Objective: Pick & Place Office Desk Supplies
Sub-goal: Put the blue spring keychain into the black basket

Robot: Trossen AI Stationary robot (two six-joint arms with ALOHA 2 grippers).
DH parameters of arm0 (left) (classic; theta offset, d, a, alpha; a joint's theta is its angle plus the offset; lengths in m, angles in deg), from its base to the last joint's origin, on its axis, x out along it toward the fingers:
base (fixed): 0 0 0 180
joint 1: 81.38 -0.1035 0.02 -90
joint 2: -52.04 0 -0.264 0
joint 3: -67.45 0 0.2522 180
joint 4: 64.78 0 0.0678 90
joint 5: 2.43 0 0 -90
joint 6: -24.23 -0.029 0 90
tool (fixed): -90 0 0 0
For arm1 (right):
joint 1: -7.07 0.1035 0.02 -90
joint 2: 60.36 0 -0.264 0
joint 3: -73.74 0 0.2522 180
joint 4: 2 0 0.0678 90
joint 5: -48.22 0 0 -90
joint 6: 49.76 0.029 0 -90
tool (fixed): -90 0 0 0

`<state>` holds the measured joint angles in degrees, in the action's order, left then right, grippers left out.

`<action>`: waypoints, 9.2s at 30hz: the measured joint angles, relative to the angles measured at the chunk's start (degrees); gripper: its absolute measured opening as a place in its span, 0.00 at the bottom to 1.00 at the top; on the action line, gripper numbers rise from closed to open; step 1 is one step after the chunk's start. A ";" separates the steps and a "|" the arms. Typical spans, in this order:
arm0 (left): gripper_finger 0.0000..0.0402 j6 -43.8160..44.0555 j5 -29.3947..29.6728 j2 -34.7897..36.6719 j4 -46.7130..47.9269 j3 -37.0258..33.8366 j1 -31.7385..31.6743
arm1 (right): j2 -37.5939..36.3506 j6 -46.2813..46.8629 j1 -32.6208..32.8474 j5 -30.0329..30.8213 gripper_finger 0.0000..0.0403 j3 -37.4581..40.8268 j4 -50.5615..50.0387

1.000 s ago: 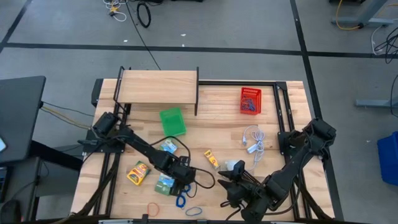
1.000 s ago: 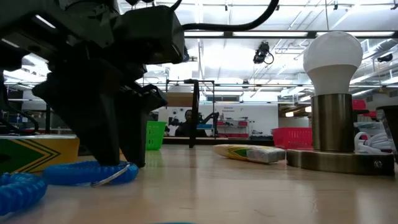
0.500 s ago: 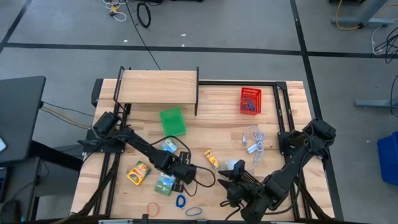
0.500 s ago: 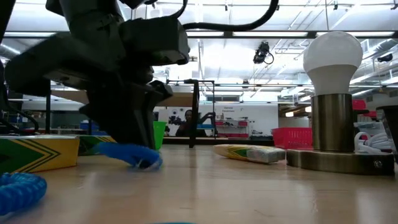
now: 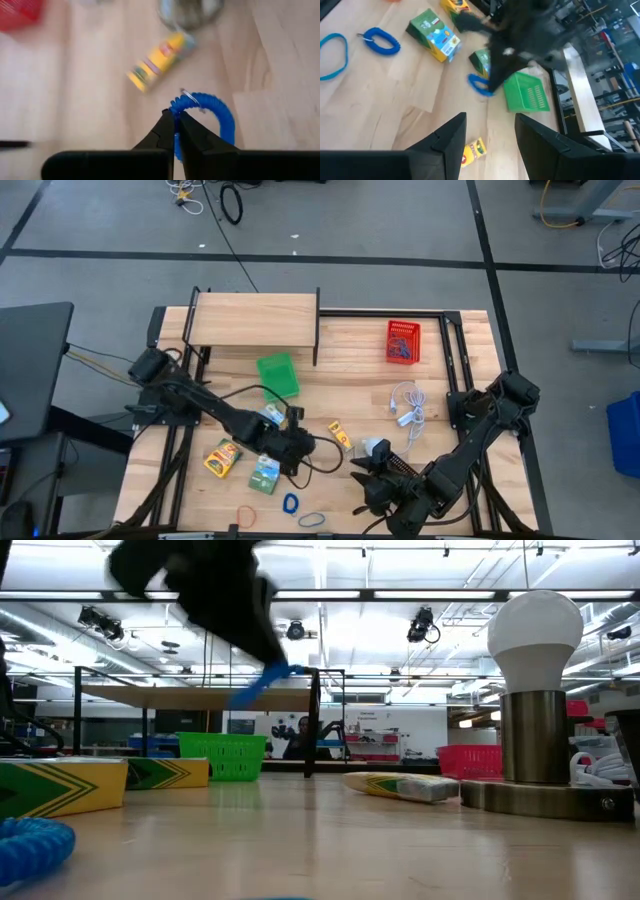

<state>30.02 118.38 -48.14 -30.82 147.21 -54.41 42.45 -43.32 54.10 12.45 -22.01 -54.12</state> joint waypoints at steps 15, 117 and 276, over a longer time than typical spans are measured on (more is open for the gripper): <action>0.02 -20.24 11.22 9.57 -22.44 0.08 1.50 | 0.00 12.07 -5.53 11.35 0.44 0.00 3.40; 0.02 -33.79 6.63 5.18 -41.48 0.02 -2.97 | -0.09 7.64 -13.05 4.70 0.43 0.02 15.66; 0.01 4.45 -2.43 -14.50 4.18 9.89 8.30 | 3.29 53.52 1.77 -43.04 0.43 0.00 -24.31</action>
<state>34.46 115.95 -62.64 -26.63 157.10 -46.10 45.74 10.20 55.87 -30.59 -22.01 -78.43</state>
